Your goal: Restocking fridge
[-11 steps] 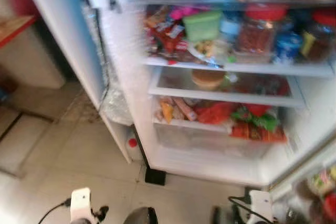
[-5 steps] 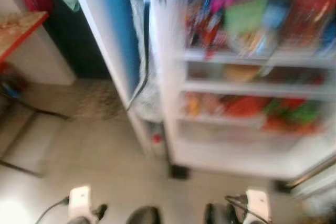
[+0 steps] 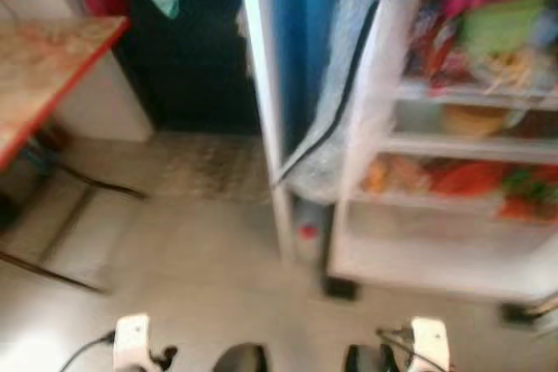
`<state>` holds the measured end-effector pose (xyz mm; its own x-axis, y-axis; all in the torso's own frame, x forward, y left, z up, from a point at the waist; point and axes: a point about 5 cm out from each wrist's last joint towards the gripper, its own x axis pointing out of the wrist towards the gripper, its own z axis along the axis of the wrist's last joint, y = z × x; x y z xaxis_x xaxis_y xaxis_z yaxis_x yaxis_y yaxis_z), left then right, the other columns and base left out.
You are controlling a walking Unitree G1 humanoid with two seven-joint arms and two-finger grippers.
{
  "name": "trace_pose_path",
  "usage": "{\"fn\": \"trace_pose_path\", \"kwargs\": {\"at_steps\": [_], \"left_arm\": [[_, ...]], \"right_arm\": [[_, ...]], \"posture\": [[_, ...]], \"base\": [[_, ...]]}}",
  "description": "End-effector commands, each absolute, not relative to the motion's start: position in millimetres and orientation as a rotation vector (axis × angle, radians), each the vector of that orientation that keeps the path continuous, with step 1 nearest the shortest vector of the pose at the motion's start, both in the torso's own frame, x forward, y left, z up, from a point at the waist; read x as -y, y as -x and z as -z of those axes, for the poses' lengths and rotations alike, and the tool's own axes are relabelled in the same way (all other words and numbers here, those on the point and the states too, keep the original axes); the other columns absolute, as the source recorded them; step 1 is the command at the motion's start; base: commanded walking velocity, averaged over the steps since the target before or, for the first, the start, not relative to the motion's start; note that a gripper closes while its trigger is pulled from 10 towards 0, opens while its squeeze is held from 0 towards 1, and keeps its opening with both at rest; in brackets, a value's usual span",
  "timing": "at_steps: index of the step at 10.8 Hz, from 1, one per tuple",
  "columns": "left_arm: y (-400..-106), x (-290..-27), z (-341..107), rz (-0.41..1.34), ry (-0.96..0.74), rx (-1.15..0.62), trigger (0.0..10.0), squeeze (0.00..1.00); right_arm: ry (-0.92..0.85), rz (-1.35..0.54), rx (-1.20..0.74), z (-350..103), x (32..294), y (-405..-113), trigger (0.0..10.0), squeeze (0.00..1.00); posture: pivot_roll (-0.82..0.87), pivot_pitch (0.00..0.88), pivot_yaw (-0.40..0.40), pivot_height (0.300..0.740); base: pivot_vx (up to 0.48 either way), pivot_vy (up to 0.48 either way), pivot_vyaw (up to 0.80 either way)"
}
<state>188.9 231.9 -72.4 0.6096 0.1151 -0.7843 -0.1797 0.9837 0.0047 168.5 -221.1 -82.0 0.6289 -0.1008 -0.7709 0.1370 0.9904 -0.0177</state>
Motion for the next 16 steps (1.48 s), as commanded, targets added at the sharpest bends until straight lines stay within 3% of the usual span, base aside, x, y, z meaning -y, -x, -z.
{"fn": "trace_pose_path", "kwargs": {"at_steps": [1, 4, 10, 16], "left_arm": [[-181.4, -235.7, 75.3, -0.180, 0.066, -0.925, 10.0, 0.00], [-177.8, -227.0, 79.4, -0.159, 0.076, -0.947, 10.0, 0.00], [-178.5, -227.6, 79.3, -0.179, 0.088, -0.953, 10.0, 0.00], [-181.3, -223.4, 79.2, -0.190, 0.110, -0.953, 10.0, 0.00]], "right_arm": [[-0.076, 0.112, -0.949, 91.6, 209.0, -153.5, 10.0, 0.00], [-0.085, 0.116, -0.943, 92.1, 207.9, -152.1, 10.0, 0.00], [-0.105, 0.115, -0.937, 91.3, 208.9, -153.6, 10.0, 0.00], [-0.111, 0.128, -0.932, 90.7, 208.8, -155.3, 10.0, 0.00]], "posture": [[-0.02, 0.055, 0.128, 0.632], [-0.03, 0.019, 0.136, 0.632], [-0.02, 0.059, 0.122, 0.736], [-0.02, 0.062, 0.121, 0.740]], "base": [[0.000, 0.000, 0.00], [0.000, 0.000, 0.00], [0.000, 0.000, 0.00], [0.000, 0.000, 0.00]]}}
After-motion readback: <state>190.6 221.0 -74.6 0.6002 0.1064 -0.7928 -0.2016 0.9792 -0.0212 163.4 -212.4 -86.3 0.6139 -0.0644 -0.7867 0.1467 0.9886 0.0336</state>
